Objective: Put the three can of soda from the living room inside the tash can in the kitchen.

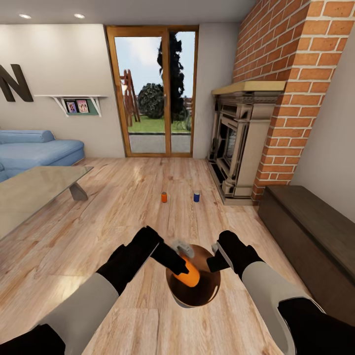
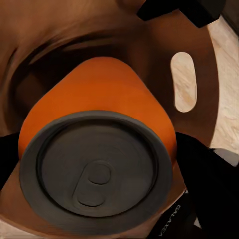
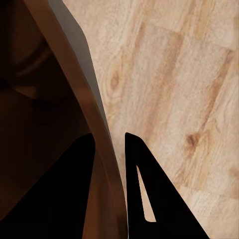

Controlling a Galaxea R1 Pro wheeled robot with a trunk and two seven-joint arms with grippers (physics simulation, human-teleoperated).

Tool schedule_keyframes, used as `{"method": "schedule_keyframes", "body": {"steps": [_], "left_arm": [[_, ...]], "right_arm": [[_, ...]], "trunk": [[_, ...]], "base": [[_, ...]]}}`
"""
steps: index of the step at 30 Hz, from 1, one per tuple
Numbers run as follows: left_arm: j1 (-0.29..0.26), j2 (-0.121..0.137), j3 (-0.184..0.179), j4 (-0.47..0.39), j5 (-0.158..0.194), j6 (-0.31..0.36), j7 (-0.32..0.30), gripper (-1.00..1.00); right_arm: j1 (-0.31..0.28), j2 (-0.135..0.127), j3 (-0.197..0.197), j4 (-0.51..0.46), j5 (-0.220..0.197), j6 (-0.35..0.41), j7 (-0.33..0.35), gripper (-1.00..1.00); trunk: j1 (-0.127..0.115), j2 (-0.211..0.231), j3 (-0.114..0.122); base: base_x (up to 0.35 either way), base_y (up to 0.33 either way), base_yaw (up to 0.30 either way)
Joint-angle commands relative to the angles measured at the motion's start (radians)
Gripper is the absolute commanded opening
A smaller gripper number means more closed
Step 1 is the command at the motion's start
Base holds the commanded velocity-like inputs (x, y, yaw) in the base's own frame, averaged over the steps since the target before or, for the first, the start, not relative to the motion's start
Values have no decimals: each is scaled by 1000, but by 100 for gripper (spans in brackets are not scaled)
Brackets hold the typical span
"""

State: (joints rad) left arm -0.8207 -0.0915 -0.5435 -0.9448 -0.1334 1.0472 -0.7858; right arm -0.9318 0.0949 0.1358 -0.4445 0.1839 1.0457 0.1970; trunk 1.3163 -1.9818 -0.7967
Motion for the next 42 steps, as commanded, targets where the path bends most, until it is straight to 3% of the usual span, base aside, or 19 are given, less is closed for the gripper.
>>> {"method": "schedule_keyframes", "body": {"steps": [1,16,33,42], "left_arm": [[0,-3,-2,8,0,0,6,-100],[0,-15,-4,46,0,0,48,-100],[2,-32,-18,102,2,0,149,-100],[2,-33,-19,104,2,0,163,-100]], "right_arm": [[-1,0,-2,0,-23,1,4,-100],[-1,24,-1,-2,-21,1,2,-100],[-1,26,-1,0,-21,1,2,-100],[-1,26,-1,0,-21,1,2,-100]], "trunk": [[0,0,0],[0,0,0],[0,0,0],[0,0,0]], "base": [[0,0,0],[0,0,0],[0,0,0],[0,0,0]]}}
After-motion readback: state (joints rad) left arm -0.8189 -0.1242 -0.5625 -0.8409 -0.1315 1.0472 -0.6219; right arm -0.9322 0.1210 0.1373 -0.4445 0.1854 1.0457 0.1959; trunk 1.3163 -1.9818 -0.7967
